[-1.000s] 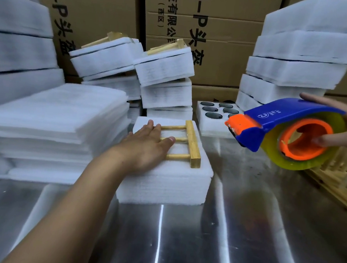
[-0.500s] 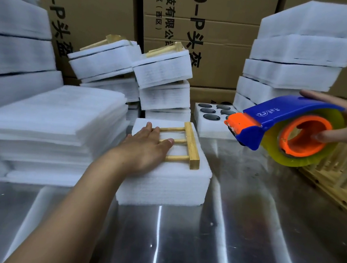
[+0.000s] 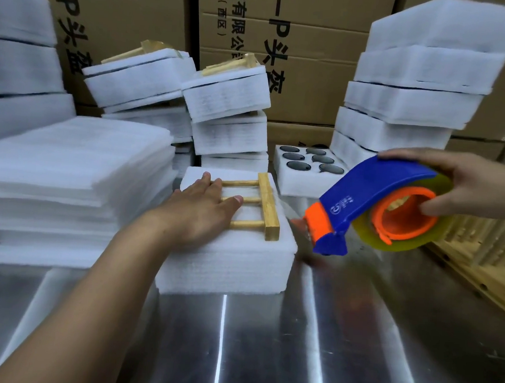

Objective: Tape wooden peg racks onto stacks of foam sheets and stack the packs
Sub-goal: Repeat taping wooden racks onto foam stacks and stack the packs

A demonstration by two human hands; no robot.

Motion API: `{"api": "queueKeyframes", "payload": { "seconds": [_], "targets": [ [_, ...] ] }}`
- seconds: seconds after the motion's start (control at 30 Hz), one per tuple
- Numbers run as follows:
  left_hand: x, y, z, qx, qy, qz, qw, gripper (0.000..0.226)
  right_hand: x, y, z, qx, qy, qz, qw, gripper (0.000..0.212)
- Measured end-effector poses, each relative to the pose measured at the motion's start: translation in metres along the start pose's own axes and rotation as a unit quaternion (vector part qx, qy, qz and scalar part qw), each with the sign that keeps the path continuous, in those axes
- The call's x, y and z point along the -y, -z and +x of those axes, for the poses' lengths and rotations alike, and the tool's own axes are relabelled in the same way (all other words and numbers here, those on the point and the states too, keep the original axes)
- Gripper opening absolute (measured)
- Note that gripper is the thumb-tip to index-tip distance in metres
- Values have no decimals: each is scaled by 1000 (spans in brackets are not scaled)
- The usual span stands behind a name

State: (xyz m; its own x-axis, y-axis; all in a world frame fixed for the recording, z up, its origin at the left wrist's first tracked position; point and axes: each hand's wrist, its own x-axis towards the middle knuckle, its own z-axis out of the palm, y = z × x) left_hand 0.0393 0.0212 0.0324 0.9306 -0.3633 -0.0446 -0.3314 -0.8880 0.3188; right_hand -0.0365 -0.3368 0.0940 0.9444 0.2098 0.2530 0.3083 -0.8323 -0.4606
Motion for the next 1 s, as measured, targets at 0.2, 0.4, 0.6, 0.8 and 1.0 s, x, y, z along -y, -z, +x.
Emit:
{"api": "queueKeyframes", "payload": {
  "seconds": [0.2, 0.4, 0.6, 0.8, 1.0],
  "targets": [
    [-2, 1, -3, -9, 2, -5, 1000, 65, 29, -27, 14, 62, -10, 4, 998, 93],
    [-2, 1, -2, -9, 0, -1, 1000, 66, 33, -33, 27, 78, 1, 11, 997, 88],
    [-2, 0, 0, -12, 0, 8, 1000, 67, 20, -51, 20, 38, 4, 67, 997, 79],
    [2, -2, 5, -7, -5, 24, 1000, 68, 8, -59, 17, 40, -8, 93, 995, 82],
    [2, -2, 4, -16, -1, 16, 1000, 67, 11, -59, 15, 33, -14, 99, 994, 79]
  ]
}}
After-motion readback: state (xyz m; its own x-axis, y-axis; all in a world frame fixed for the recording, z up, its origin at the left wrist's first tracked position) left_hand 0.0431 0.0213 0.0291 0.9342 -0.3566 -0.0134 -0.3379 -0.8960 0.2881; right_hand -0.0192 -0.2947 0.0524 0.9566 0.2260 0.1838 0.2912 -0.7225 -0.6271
